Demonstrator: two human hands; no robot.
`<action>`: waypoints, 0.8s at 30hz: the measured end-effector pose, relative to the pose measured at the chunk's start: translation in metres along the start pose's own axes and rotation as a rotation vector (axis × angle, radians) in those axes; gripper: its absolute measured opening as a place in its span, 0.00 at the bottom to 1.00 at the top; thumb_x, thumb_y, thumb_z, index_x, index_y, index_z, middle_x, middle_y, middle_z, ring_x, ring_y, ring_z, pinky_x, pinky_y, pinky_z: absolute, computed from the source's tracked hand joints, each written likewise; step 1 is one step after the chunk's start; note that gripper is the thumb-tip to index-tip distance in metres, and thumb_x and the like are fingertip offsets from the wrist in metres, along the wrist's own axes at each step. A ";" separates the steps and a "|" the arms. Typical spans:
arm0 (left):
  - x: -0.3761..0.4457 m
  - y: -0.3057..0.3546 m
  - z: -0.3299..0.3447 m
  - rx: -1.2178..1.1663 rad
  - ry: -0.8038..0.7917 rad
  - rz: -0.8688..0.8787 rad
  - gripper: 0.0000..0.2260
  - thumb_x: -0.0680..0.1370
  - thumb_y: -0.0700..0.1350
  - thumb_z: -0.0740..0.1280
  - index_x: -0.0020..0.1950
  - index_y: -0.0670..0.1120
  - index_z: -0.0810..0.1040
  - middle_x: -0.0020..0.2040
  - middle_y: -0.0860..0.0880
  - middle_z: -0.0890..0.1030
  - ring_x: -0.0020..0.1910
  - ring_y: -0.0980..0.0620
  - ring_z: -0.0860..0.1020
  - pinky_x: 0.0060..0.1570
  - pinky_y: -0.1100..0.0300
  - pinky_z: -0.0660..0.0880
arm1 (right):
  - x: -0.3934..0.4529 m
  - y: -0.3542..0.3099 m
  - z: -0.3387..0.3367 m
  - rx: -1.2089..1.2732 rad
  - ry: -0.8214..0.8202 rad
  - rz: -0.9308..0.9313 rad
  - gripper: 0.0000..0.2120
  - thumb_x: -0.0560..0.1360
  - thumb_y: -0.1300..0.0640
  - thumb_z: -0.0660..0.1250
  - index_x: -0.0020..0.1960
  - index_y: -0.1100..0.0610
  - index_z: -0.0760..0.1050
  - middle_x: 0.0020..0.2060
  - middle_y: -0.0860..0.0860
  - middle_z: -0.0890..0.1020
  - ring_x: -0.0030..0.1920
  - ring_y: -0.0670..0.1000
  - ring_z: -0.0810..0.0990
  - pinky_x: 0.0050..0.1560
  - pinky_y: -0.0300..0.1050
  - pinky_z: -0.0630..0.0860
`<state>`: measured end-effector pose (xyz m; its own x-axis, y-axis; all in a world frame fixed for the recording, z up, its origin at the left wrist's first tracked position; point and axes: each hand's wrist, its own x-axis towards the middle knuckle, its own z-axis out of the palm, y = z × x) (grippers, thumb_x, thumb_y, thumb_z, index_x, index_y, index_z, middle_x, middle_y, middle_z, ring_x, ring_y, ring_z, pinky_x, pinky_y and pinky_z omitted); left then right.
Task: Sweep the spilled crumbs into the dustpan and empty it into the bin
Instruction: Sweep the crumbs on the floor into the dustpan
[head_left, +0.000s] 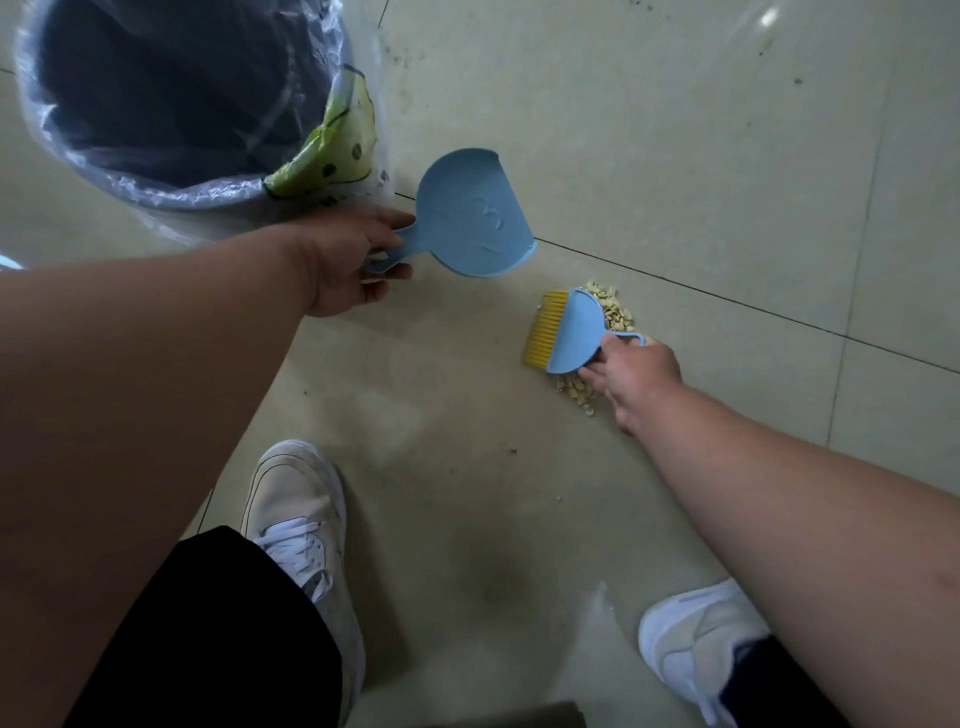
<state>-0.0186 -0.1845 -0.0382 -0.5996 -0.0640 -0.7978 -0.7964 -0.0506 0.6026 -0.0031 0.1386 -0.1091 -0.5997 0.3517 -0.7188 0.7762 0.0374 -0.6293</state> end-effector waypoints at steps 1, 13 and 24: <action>-0.001 0.001 0.002 -0.010 0.008 0.002 0.16 0.86 0.39 0.57 0.57 0.58 0.80 0.57 0.55 0.79 0.49 0.54 0.82 0.45 0.57 0.71 | 0.001 0.000 -0.006 0.010 -0.002 0.009 0.02 0.81 0.61 0.64 0.50 0.59 0.75 0.52 0.62 0.86 0.44 0.55 0.88 0.47 0.50 0.86; -0.003 0.005 0.011 -0.078 -0.005 0.031 0.16 0.86 0.39 0.57 0.57 0.56 0.81 0.58 0.56 0.79 0.46 0.53 0.82 0.41 0.58 0.70 | -0.044 0.007 0.071 0.079 -0.337 0.134 0.02 0.84 0.61 0.64 0.55 0.59 0.74 0.48 0.59 0.85 0.45 0.54 0.87 0.50 0.51 0.85; 0.001 0.017 0.008 -0.143 -0.022 0.071 0.13 0.87 0.53 0.61 0.68 0.56 0.80 0.59 0.63 0.86 0.47 0.54 0.81 0.45 0.56 0.71 | -0.012 -0.019 0.090 0.094 -0.175 0.094 0.06 0.82 0.60 0.66 0.58 0.60 0.77 0.51 0.60 0.86 0.43 0.55 0.89 0.38 0.46 0.84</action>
<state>-0.0337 -0.1770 -0.0290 -0.6565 -0.0505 -0.7526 -0.7338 -0.1885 0.6527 -0.0282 0.0494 -0.1156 -0.5564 0.1817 -0.8108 0.8137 -0.0786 -0.5760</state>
